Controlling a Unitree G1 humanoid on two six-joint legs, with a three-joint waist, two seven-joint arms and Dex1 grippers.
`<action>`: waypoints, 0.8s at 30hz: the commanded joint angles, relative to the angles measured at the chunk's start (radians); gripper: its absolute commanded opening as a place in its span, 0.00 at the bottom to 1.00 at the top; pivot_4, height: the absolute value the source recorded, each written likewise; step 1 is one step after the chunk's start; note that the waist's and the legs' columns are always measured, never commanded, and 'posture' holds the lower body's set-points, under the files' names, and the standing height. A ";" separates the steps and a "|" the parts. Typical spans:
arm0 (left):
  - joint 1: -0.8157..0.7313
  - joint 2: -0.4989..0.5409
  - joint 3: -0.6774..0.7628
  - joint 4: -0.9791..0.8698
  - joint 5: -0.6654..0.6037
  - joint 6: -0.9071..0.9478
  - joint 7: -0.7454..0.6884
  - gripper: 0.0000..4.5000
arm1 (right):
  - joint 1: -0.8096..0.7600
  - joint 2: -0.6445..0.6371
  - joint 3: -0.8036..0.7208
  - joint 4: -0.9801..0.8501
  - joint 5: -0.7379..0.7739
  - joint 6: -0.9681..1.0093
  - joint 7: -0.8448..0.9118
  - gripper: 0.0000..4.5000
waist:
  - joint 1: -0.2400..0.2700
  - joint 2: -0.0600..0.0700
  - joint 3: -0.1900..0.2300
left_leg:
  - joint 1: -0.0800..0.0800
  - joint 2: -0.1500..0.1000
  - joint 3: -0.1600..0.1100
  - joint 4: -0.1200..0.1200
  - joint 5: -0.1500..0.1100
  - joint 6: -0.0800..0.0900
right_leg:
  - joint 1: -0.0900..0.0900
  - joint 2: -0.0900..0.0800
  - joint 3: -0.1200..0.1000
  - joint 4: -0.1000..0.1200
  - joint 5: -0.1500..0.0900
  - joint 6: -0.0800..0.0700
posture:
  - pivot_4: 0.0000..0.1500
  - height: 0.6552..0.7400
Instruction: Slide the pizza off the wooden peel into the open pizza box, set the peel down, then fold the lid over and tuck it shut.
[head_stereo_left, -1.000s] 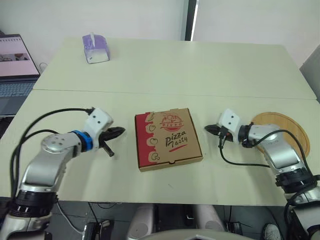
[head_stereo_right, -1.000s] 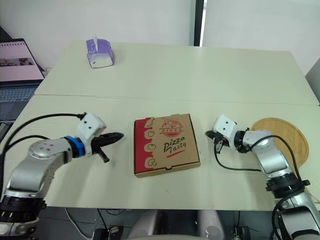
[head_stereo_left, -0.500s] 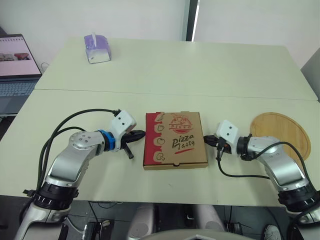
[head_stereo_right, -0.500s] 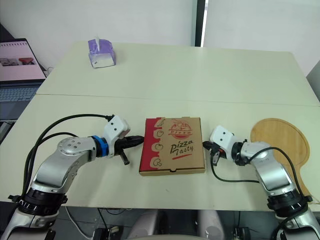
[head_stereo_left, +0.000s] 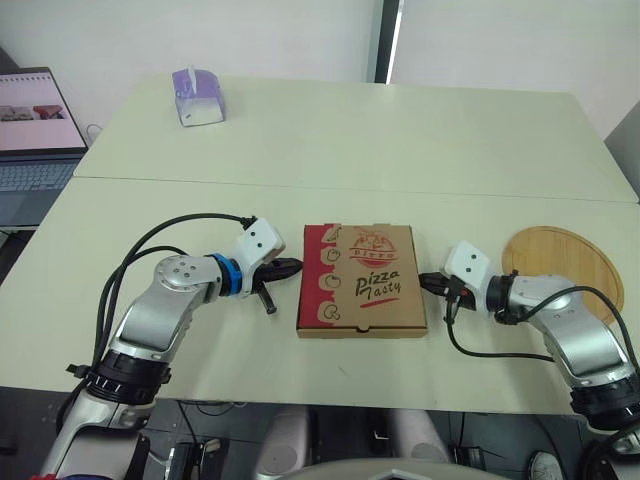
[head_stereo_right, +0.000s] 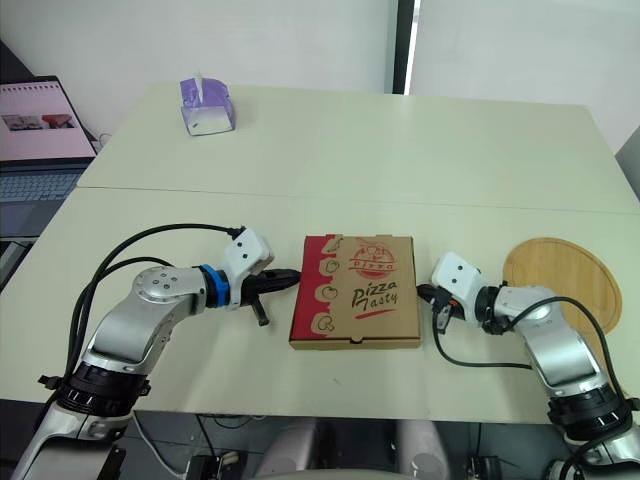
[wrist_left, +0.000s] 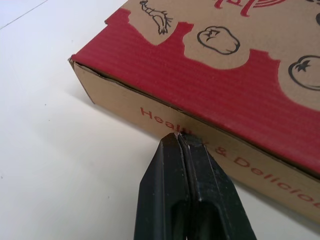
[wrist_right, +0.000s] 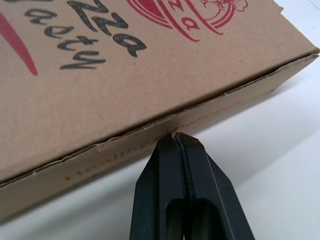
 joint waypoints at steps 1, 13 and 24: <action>0.039 0.046 0.124 0.013 -0.038 -0.084 -0.023 0.04 | -0.001 -0.051 -0.092 0.051 0.009 -0.076 0.006 0.04 | -0.002 0.000 0.000 | 0.000 0.000 0.000 0.000 0.000 0.000 | 0.000 0.000 0.000 0.000 0.000 0.000 | 1.00 1.00; 0.146 0.146 0.493 0.036 -0.242 -0.112 -0.092 0.82 | -0.073 -0.148 -0.420 0.162 0.307 -0.034 0.139 0.90 | -0.007 0.000 0.000 | 0.000 0.001 0.001 0.000 -0.002 0.004 | 0.000 0.000 0.000 -0.001 0.000 0.000 | 1.00 1.00; 0.153 0.142 0.459 0.069 -0.137 -0.111 0.045 0.99 | -0.056 -0.136 -0.414 0.172 0.310 -0.032 0.111 1.00 | -0.006 0.000 0.000 | 0.000 0.001 0.000 0.000 -0.002 0.004 | 0.000 0.000 0.000 0.000 0.000 0.000 | 1.00 1.00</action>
